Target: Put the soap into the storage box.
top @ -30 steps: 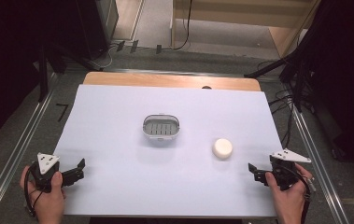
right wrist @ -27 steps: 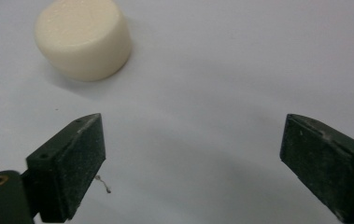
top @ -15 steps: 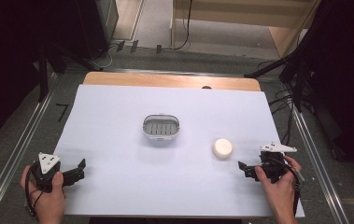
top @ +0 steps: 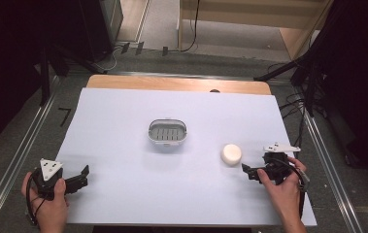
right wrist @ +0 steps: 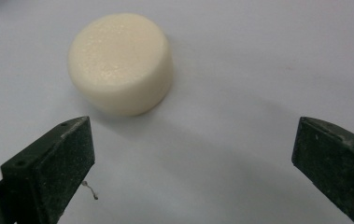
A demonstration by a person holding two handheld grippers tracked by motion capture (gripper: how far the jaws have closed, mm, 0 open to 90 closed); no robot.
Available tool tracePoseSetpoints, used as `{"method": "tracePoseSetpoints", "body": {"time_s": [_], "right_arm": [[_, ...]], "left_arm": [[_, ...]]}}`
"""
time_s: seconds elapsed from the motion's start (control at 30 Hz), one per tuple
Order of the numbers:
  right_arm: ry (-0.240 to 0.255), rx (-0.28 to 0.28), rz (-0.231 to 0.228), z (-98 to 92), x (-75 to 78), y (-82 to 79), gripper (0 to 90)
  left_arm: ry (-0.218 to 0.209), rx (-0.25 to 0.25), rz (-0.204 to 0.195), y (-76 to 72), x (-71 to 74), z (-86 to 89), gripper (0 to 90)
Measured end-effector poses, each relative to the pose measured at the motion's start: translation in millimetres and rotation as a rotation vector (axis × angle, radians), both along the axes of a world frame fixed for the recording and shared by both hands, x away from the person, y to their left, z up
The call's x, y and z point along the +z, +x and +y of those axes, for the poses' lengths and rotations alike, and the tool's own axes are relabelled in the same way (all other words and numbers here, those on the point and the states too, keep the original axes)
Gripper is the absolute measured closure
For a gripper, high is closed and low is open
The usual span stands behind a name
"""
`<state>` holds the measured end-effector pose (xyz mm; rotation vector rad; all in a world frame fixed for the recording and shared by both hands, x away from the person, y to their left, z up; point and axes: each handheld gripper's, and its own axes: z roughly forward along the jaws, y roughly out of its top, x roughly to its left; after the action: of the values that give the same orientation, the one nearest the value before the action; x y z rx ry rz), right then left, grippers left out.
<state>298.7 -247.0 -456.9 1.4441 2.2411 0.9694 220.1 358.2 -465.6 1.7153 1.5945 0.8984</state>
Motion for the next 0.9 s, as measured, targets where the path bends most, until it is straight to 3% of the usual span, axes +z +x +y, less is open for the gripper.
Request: {"method": "tracePoseSetpoints", "body": {"time_s": [0.9], "right_arm": [[-0.013,0.066,0.034,37.6,-2.3,15.9,0.6]], "left_arm": [[-0.018,-0.005,0.004,0.5,0.0,1.3,0.0]]}}
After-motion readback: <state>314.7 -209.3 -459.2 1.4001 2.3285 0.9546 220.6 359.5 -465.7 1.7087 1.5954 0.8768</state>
